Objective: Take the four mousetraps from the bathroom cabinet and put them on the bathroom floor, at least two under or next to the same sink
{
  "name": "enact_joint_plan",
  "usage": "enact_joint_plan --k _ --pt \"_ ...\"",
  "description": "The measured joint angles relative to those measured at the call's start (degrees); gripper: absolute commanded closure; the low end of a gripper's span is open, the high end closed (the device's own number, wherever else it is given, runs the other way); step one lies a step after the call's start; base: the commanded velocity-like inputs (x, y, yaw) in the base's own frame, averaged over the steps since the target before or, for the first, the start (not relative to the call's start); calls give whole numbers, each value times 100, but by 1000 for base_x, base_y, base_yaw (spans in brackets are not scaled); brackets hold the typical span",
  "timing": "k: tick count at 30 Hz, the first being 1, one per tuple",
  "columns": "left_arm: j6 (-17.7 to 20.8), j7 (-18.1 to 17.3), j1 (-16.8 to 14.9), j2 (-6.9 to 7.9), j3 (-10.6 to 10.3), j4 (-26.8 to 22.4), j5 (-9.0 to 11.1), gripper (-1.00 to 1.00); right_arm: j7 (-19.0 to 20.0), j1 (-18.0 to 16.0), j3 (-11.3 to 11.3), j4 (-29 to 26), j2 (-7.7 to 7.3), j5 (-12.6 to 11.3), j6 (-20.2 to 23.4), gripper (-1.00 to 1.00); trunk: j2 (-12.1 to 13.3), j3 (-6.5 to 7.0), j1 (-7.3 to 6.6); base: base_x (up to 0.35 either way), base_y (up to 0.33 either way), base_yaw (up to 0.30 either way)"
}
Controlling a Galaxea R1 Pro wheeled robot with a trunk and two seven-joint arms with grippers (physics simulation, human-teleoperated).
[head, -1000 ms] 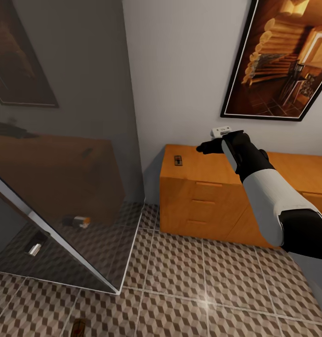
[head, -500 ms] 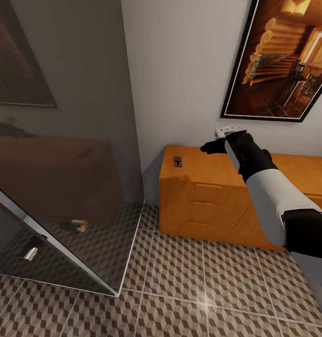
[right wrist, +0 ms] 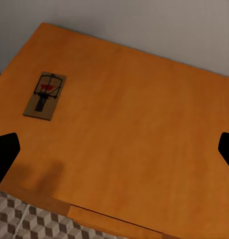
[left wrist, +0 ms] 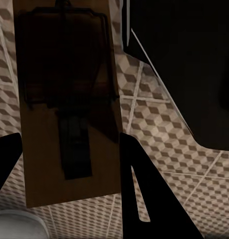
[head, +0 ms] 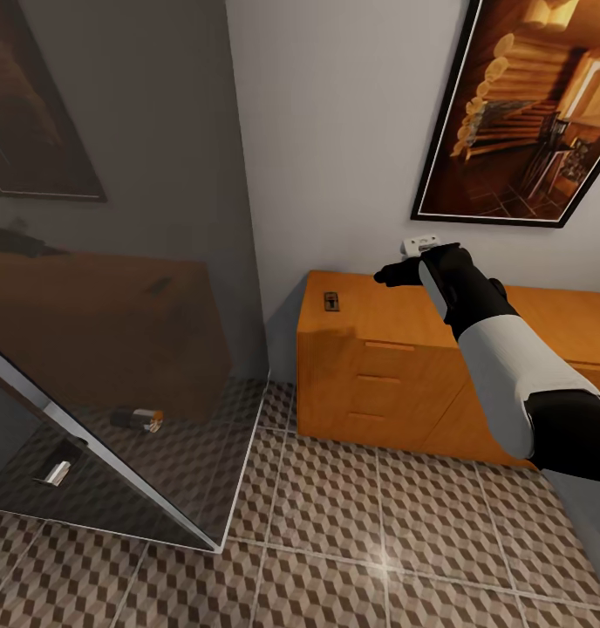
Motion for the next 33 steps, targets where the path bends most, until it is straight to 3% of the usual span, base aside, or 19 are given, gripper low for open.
enact_joint_plan --k 19,21,33 --pt "-14 0 10 -79 0 -9 0 100 7 6 0 -2 0 -3 -8 -100 0 0 0 0 0 0" --pt "-74 -41 10 -25 -34 -19 6 100 71 69 9 -67 65 13 58 -100 0 0 0 0 0 0" --pt "-85 -63 9 -20 -35 -22 0 100 70 252 22 -235 448 90 235 -100 0 0 0 0 0 0"
